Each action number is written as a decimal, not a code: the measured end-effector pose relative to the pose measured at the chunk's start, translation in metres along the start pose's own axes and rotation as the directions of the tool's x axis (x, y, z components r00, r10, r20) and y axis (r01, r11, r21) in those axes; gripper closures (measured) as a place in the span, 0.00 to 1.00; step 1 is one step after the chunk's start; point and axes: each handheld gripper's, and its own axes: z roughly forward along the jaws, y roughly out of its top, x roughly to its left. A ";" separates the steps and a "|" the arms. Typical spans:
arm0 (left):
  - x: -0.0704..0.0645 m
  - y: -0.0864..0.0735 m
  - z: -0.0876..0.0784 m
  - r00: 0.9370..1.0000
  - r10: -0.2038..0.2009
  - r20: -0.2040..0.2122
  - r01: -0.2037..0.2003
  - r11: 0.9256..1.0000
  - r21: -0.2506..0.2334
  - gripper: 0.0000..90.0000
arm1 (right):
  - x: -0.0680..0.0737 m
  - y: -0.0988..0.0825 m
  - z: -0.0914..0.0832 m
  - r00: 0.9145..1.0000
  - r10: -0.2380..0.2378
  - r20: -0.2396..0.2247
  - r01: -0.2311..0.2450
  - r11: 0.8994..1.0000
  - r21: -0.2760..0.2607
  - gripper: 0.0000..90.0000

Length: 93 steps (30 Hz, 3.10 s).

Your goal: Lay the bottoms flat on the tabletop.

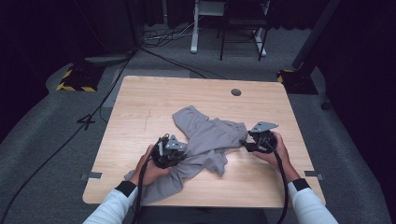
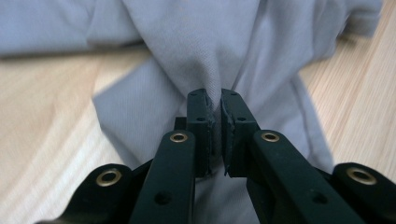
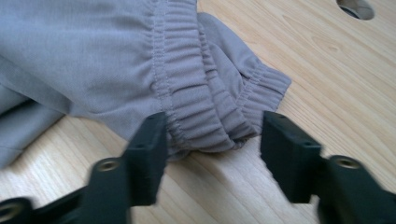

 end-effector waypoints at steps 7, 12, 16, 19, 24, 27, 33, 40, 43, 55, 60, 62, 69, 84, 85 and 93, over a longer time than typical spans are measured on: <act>0.007 -0.016 0.002 0.999 -0.034 0.026 0.034 0.999 0.020 0.91 | 0.000 0.005 0.010 1.000 0.011 -0.028 -0.010 1.000 0.019 0.31; 0.014 -0.021 0.002 0.997 -0.056 0.060 0.057 0.998 -0.005 0.91 | 0.004 0.009 0.025 0.999 -0.026 -0.023 0.027 0.999 0.047 0.31; 0.016 -0.025 0.002 0.996 -0.050 0.076 0.052 0.998 -0.025 0.91 | 0.008 0.011 0.031 0.998 -0.048 -0.032 0.050 0.996 0.069 0.43; 0.016 -0.026 0.003 0.995 -0.052 0.080 0.054 0.998 -0.035 0.92 | 0.009 0.011 0.033 0.998 -0.045 -0.039 0.047 0.997 0.062 0.57; 0.015 -0.027 0.002 0.997 -0.036 0.070 0.039 0.999 -0.038 0.92 | 0.010 0.011 0.031 0.998 -0.049 -0.038 0.051 0.997 0.057 0.74; 0.013 -0.027 0.003 0.997 -0.039 0.062 0.042 0.998 -0.038 0.91 | 0.008 0.012 0.019 0.998 -0.055 -0.043 0.056 0.998 0.029 0.76; 0.008 -0.025 0.003 0.998 -0.026 0.051 0.028 0.999 -0.036 0.91 | 0.011 0.013 -0.025 0.998 -0.038 -0.059 0.034 0.998 -0.059 0.78; 0.000 -0.020 0.009 0.996 -0.022 0.091 0.026 0.999 -0.041 0.91 | 0.024 0.028 -0.073 0.997 -0.060 -0.047 0.052 0.986 -0.157 0.78; -0.006 -0.018 0.012 0.994 0.000 0.107 0.005 0.999 -0.040 0.91 | 0.032 0.042 -0.086 0.997 -0.075 -0.031 0.068 0.979 -0.191 0.78; -0.025 -0.013 0.016 0.985 0.053 0.162 -0.049 0.998 -0.031 0.90 | 0.082 0.122 -0.043 0.969 -0.242 -0.051 0.234 0.964 -0.125 0.77; -0.025 -0.016 0.012 0.983 0.062 0.171 -0.058 0.998 -0.025 0.82 | 0.108 0.138 0.001 0.952 -0.289 -0.101 0.284 0.957 -0.062 0.69; -0.026 -0.019 0.007 0.980 0.077 0.181 -0.075 0.997 -0.018 0.76 | 0.114 0.139 0.014 0.950 -0.284 -0.129 0.280 0.959 -0.049 0.55; -0.020 -0.037 -0.026 0.991 0.020 0.130 -0.009 0.996 -0.085 0.50 | 0.087 0.113 -0.008 0.970 -0.191 -0.153 0.167 0.974 -0.156 0.40; 0.035 0.007 0.005 0.974 -0.201 -0.105 0.189 0.975 -0.117 0.36 | 0.052 0.025 0.029 0.978 -0.062 -0.199 0.075 0.996 0.055 0.49; 0.038 0.007 0.007 0.975 -0.194 -0.106 0.185 0.978 -0.096 0.44 | 0.057 0.025 0.032 0.976 -0.083 -0.199 0.097 0.994 0.058 0.53; 0.056 -0.005 -0.001 0.982 -0.142 -0.125 0.137 0.990 -0.044 1.00 | 0.060 0.019 0.023 0.976 -0.150 -0.159 0.162 0.984 0.069 0.99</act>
